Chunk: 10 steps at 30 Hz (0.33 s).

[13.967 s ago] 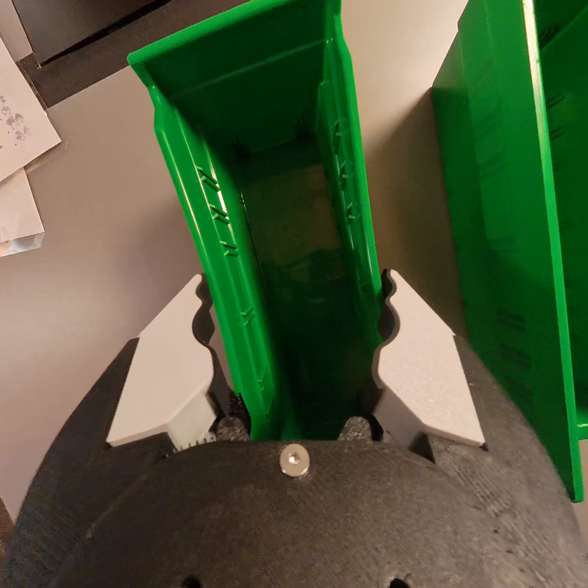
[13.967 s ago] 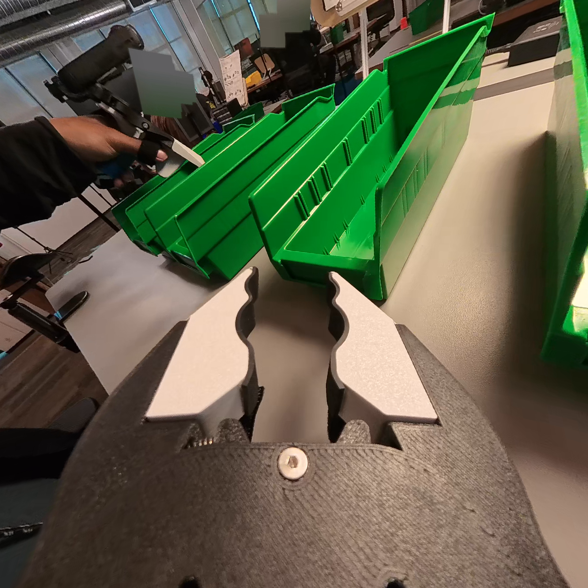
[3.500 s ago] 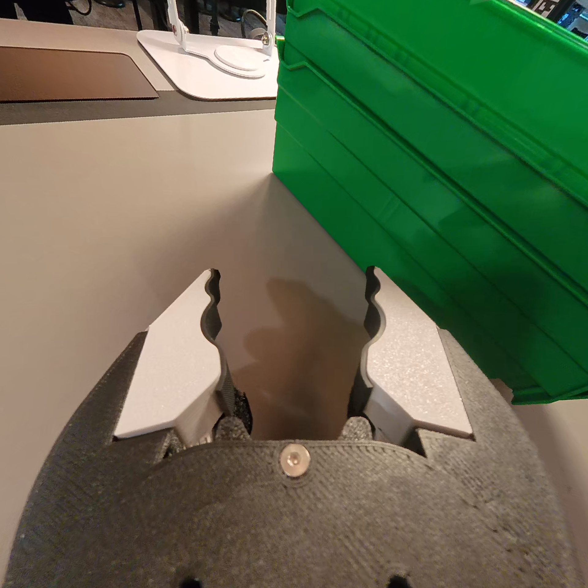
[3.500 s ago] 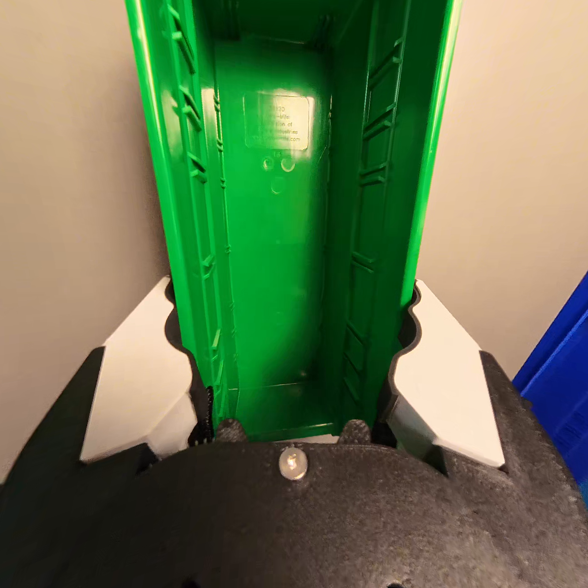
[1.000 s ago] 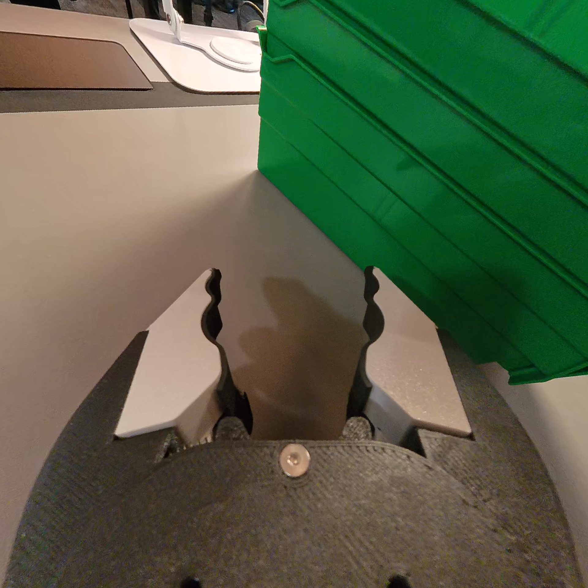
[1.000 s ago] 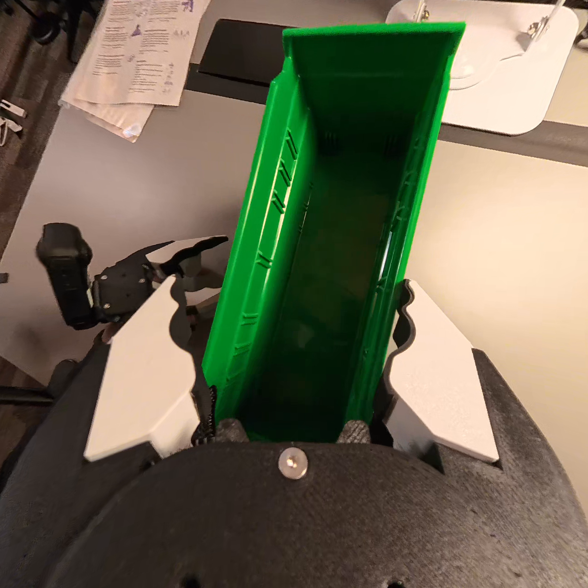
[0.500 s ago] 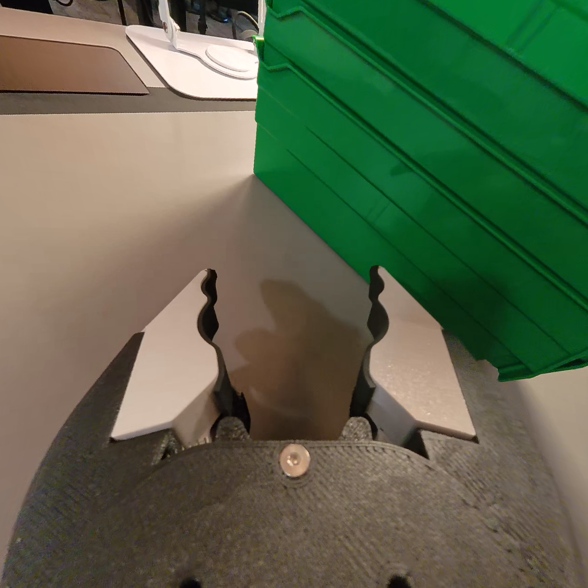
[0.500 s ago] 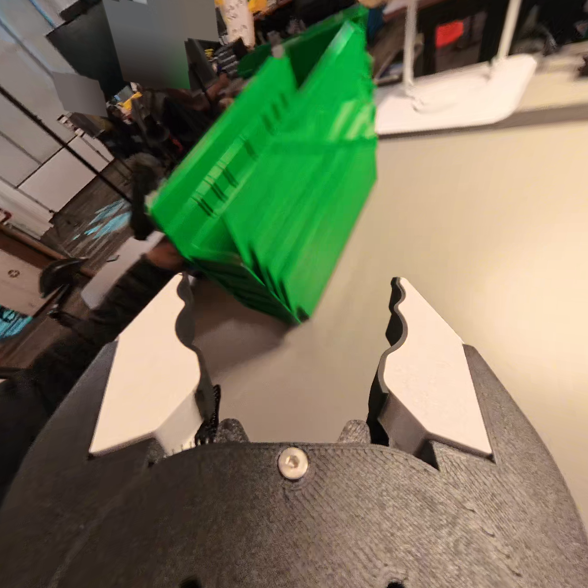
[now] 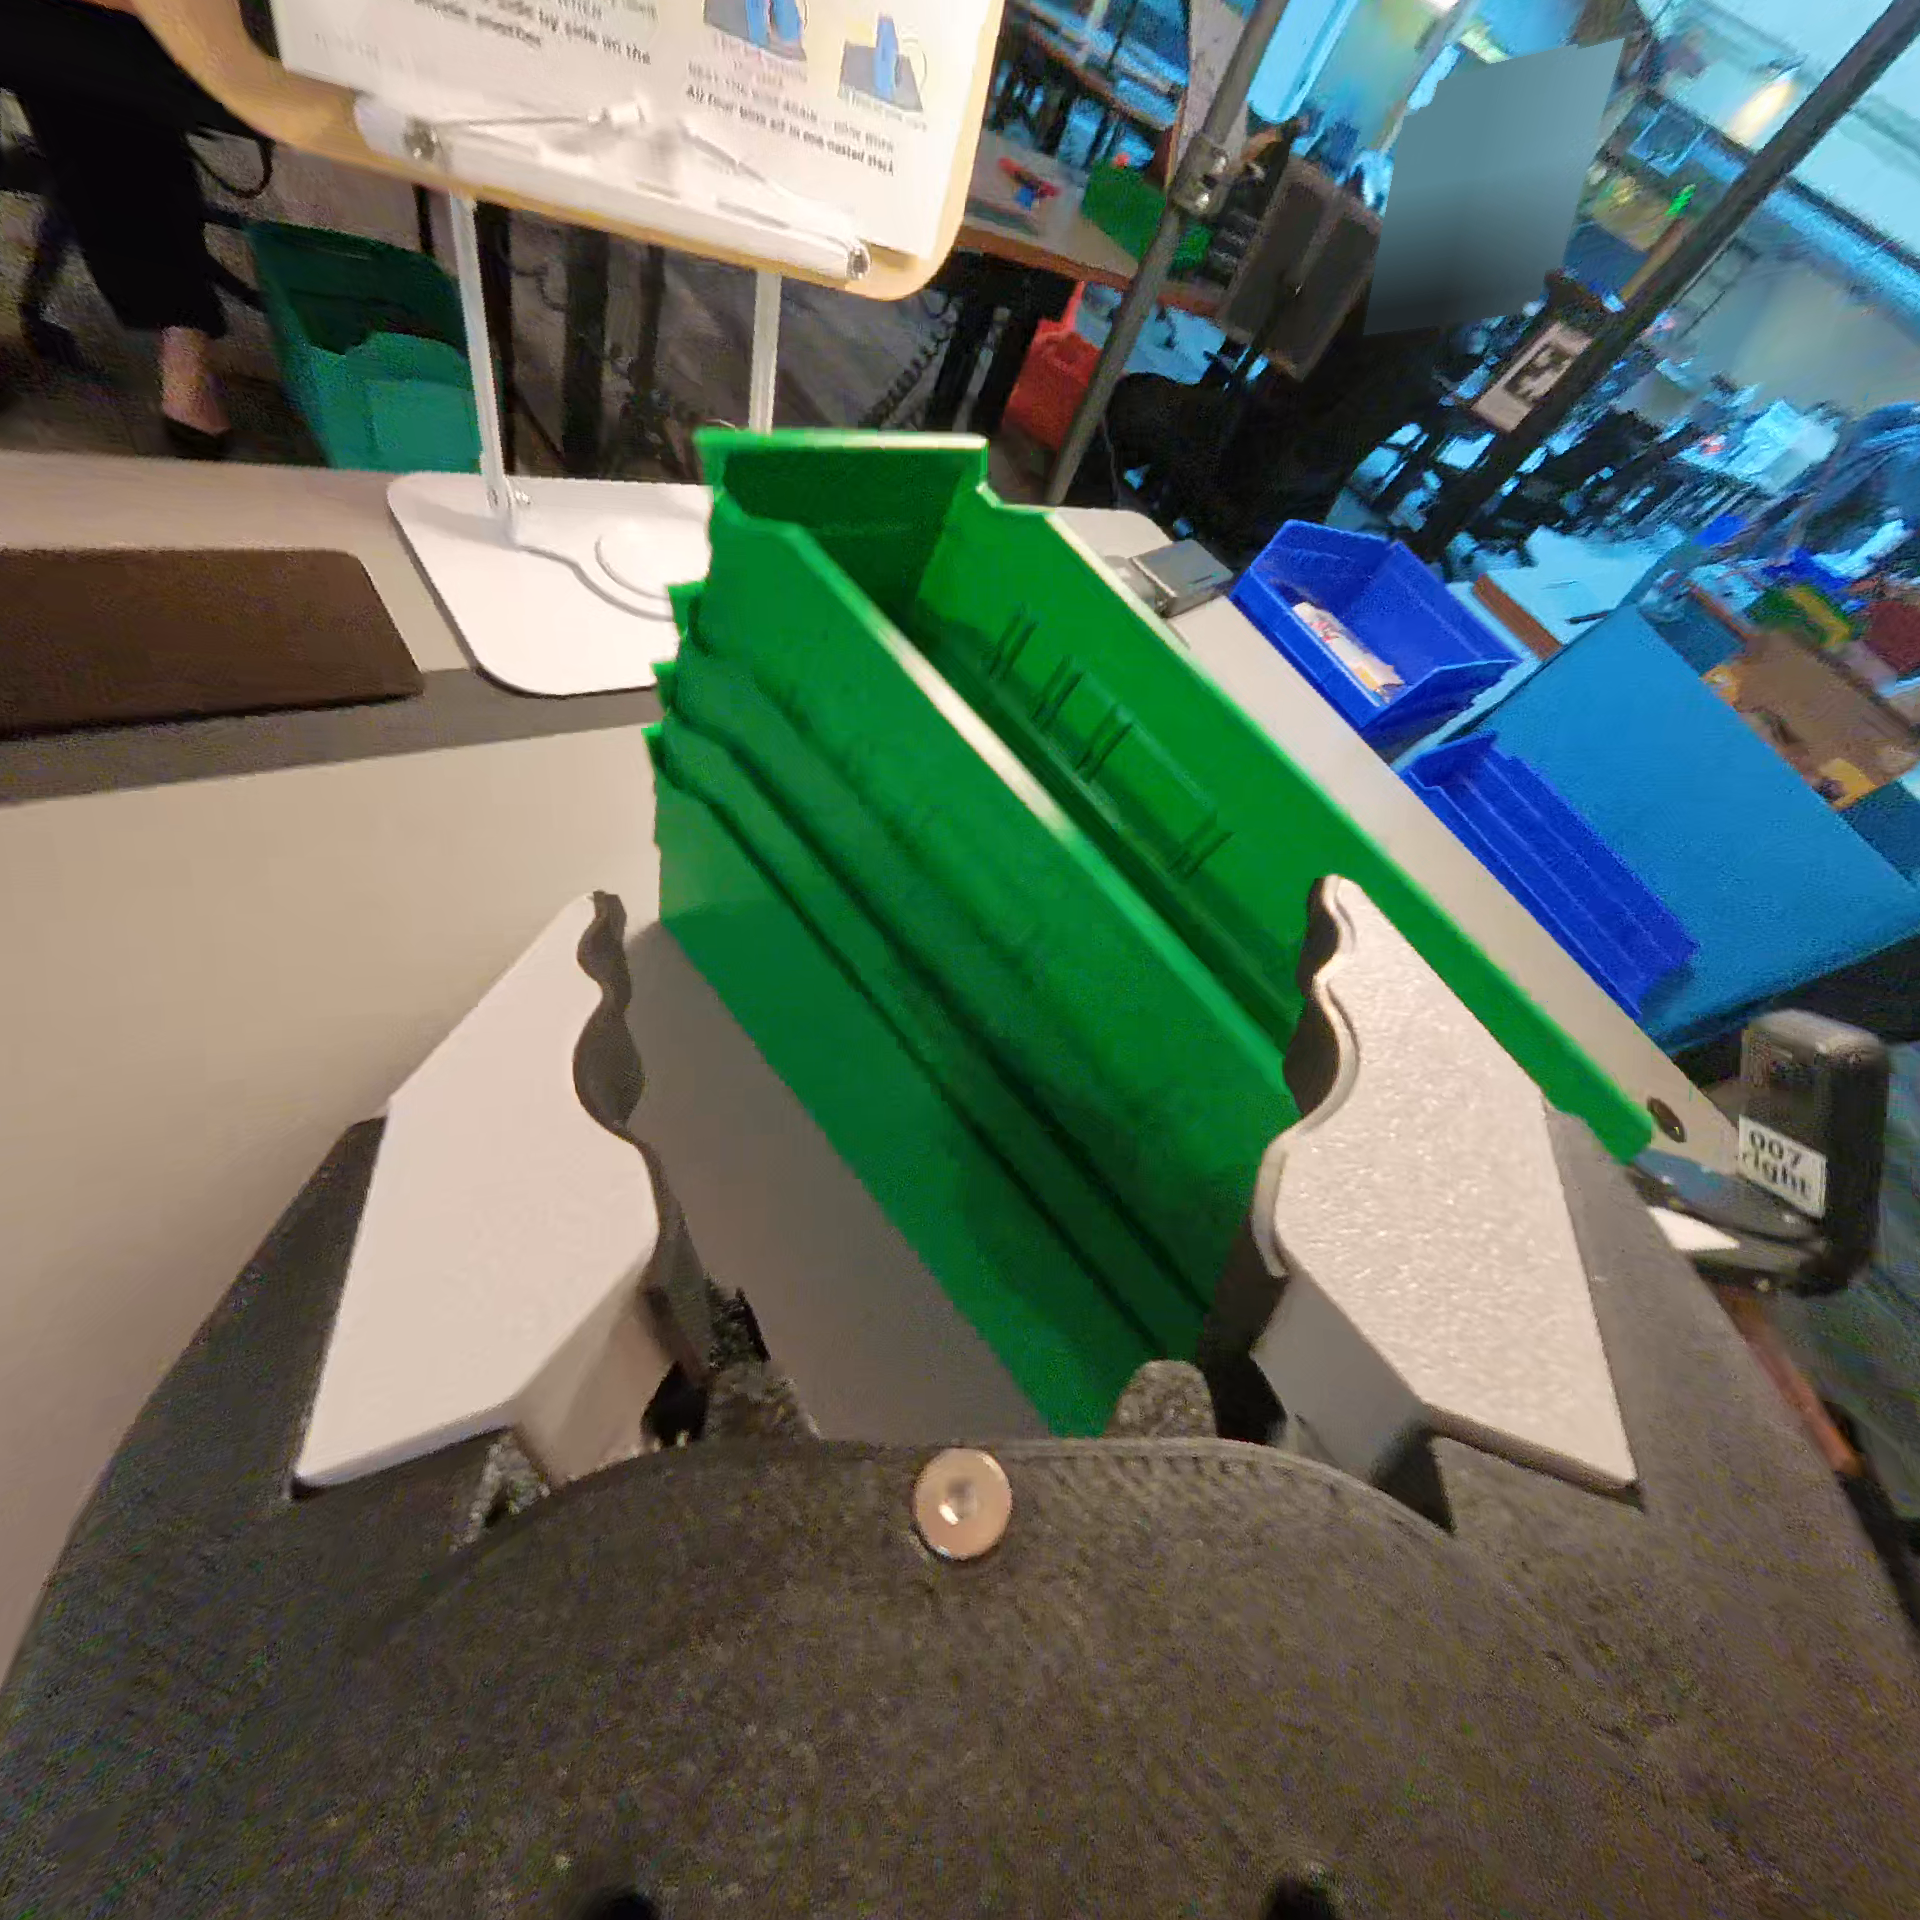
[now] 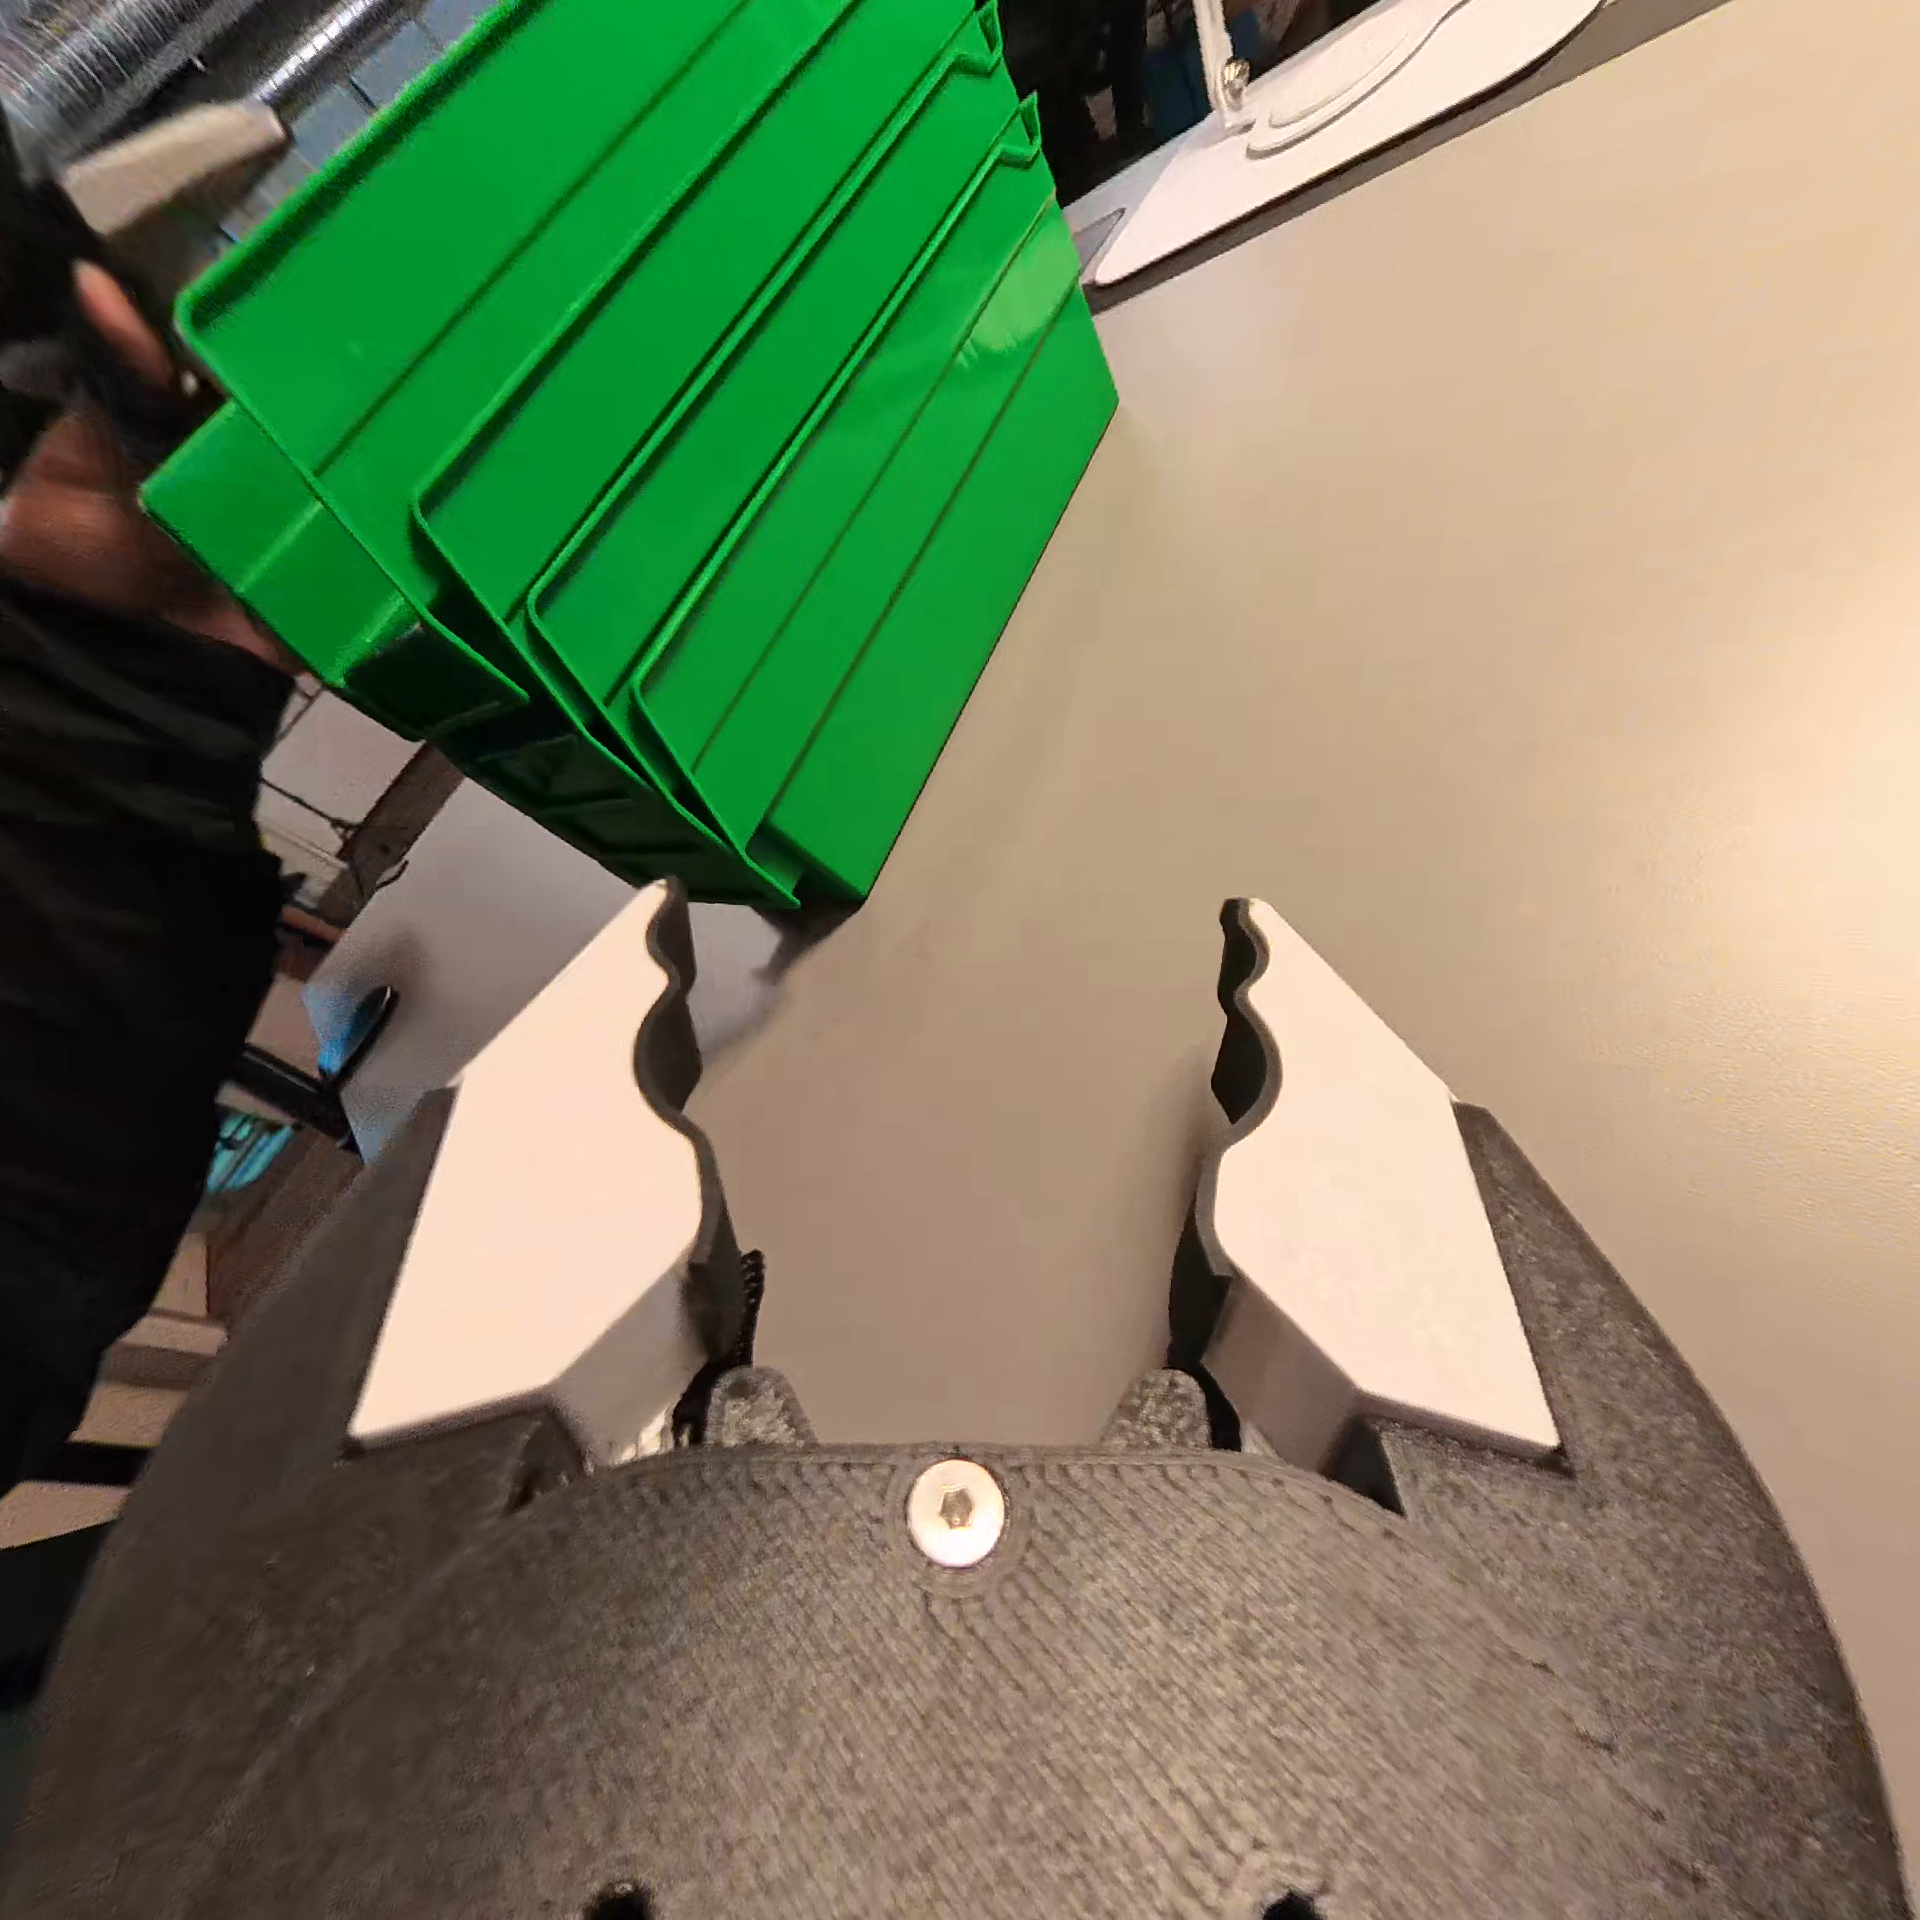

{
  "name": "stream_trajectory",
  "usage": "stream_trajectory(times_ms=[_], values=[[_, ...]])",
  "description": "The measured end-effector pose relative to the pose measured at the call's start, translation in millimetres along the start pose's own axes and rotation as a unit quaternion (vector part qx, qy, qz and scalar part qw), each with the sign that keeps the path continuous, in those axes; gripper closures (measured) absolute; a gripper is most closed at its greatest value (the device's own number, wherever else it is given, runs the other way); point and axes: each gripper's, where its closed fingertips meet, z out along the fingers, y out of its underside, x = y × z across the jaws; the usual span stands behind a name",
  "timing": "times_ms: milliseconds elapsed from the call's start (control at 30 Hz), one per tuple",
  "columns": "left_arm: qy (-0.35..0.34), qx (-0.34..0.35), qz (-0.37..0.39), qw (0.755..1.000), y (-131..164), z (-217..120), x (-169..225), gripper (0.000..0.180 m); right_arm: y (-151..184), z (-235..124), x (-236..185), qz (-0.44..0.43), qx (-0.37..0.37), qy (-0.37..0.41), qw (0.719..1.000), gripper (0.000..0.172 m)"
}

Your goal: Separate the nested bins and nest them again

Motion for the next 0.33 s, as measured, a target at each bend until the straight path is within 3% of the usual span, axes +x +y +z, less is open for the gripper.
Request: stream_trajectory(times_ms=[33,200,333], values=[[-0.009,-0.014,0.006,1.000,-6,4,9,0.052,-1,-1,-2,-0.002,0.003,-0.005,1.000,0.069],[-0.062,-0.140,0.055,0.987,1,41,47,0.040,-4,-6,-9,-0.020,0.024,-0.020,0.999,0.071],[-0.140,-0.210,0.105,0.962,10,63,47,0.037,-5,-10,-12,-0.016,0.029,-0.034,0.999,0.071]])
